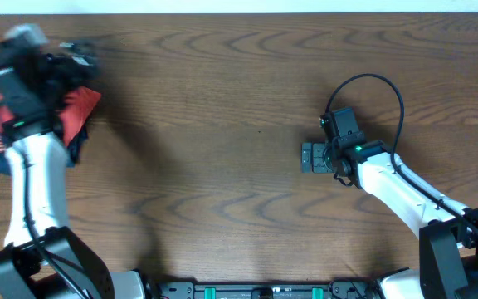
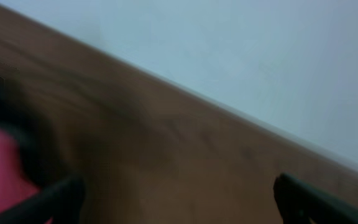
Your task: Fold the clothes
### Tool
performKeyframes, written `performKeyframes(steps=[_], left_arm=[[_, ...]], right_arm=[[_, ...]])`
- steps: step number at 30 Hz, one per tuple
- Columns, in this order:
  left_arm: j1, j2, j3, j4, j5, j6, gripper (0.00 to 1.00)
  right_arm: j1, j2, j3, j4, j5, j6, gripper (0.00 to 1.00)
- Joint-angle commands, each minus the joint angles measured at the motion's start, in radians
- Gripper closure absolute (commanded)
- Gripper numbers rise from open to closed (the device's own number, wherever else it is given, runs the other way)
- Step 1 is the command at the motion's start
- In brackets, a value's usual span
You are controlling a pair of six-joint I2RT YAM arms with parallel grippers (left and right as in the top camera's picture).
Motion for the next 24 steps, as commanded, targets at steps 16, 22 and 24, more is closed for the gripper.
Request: performKeyframes(steps=[16,22,24], left_arm=[[-0.486,-0.028,0.003,-0.785,-0.325,0.192,0.02],[-0.486,-0.197,-0.026,-0.896,-0.325,0.213,0.02],[-0.486,-0.286,-0.048,-0.895,-0.325,0.21,0.02]], right_arm=[[-0.214,-0.262,0.055,-0.02,0.001,0.04,0.01],[-0.274,-0.479,0.053,-0.282,0.053,0.011,0.01],[-0.271,-0.54,0.053,-0.344,0.078,0.011,0.01]])
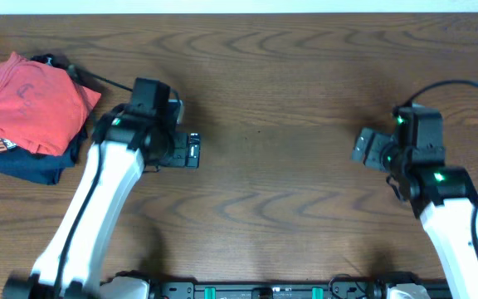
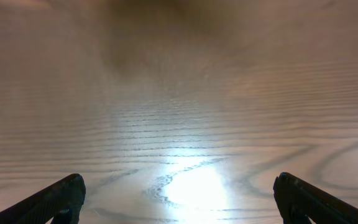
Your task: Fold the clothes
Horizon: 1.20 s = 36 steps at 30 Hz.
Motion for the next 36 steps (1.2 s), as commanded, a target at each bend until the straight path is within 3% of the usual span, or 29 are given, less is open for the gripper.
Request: performKeyframes(steps=[1,8,14,36], left_arm=[[0.002,-0.189,-0.039,-0.009,-0.016,0.01,0.02],[0.002,-0.607,-0.152,0.01,-0.016,0.009,0.02],[0.002,-0.824,-0.195,0.061,-0.024,0.01,0.02],[0.002,-0.893,-0.195,0.058,-0.024,0.01,0.02]], right_arm=[[-0.008,-0.097,0.01,-0.064,0.055,-0.015,0.01],[0.059,-0.397,-0.074,-0.106,0.069,-0.025,0.01],[0.071,-0.588,-0.137,-0.125,0.07,-0.025,0.01],[0.071,-0.615,-0.137,-0.323,0.07,-0.026,0.01]])
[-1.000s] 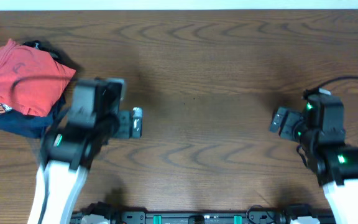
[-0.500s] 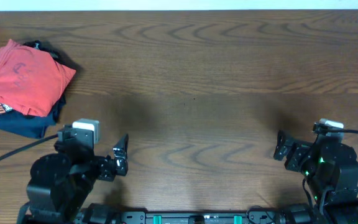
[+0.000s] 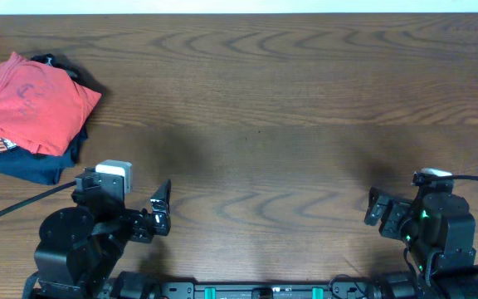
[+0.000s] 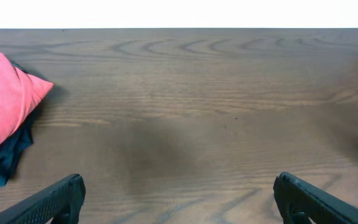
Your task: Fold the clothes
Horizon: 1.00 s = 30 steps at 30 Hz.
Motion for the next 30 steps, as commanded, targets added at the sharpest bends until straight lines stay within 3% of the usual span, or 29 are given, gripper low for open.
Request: performKeyframes(steps=[1,13,19,24,30], left_arm=[[0.002,-0.002,-0.01,0.003,-0.008,0.01,0.02],[0.002,-0.002,-0.01,0.003,-0.008,0.01,0.02],[0.002,-0.002,-0.01,0.003,-0.008,0.01,0.02],[0.002,-0.002,-0.01,0.003,-0.008,0.01,0.02],[0.002,-0.002,-0.01,0.003,-0.008,0.01,0.02]], right_arm=[[0.008,-0.005,-0.006,-0.008,0.014,-0.011,0.01],[-0.045,-0.173,-0.057,0.01,0.013,-0.027,0.01],[-0.087,-0.367,-0.237,0.271,-0.084,-0.185,0.01],[-0.105,-0.502,-0.389,0.467,-0.098,-0.203,0.01],[-0.104,-0.498,-0.526,0.795,-0.093,-0.277,0.01]])
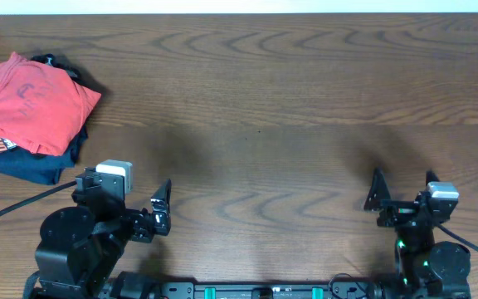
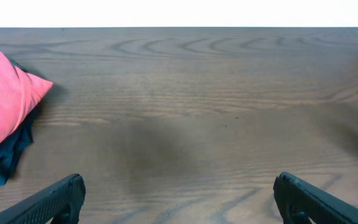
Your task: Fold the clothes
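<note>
A folded red shirt (image 1: 36, 104) lies on top of a folded dark navy garment (image 1: 23, 158) at the table's far left. The left wrist view shows both at its left edge: the red shirt (image 2: 5, 99) and the navy garment (image 2: 2, 165). My left gripper (image 1: 137, 199) is drawn back at the front left edge. It is open and empty (image 2: 179, 205), well apart from the pile. My right gripper (image 1: 402, 189) sits at the front right edge with its two fingers spread and nothing between them.
The brown wooden table (image 1: 256, 100) stretches between the two arms. A black cable (image 1: 15, 208) runs from the left arm off the left edge. The arm bases and a black rail (image 1: 247, 291) line the front edge.
The right arm has settled further back at the front right, and its fingers now point toward the far side and stand apart. The left arm and the clothes pile have not moved.
At first my left gripper was over the clothes pile at the far left, and the right gripper was mid-table. Then the left gripper was open over bare wood, away from the pile. Later both arms were drawn back to the front edge, where they are now.
</note>
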### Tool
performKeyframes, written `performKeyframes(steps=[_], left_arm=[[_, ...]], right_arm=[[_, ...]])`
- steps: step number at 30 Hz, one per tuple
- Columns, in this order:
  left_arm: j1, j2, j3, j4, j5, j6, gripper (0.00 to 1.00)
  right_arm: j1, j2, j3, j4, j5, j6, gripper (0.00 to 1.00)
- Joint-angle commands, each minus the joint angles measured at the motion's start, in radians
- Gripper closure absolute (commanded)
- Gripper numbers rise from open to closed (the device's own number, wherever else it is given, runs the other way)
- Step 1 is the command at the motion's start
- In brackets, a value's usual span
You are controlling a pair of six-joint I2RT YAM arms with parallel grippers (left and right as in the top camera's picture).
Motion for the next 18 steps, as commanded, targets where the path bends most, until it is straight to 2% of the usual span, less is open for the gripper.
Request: performKeyframes(steps=[1,7,14,18], left_arm=[[0.002,-0.002,-0.006,0.002,-0.008,0.01,0.02],[0.002,-0.002,-0.006,0.002,-0.008,0.01,0.02],[0.002,-0.002,-0.006,0.002,-0.008,0.01,0.02],[0.002,-0.002,-0.006,0.002,-0.008,0.01,0.02]], right_arm=[[-0.01,-0.011,-0.071,0.125,-0.007,-0.092,0.01],[-0.011,-0.011,-0.264,0.399,-0.001,-0.158,0.01],[-0.009,-0.011,-0.263,0.236,-0.079,-0.15,0.01],[-0.01,-0.006,-0.263,0.245,-0.075,-0.151,0.01]])
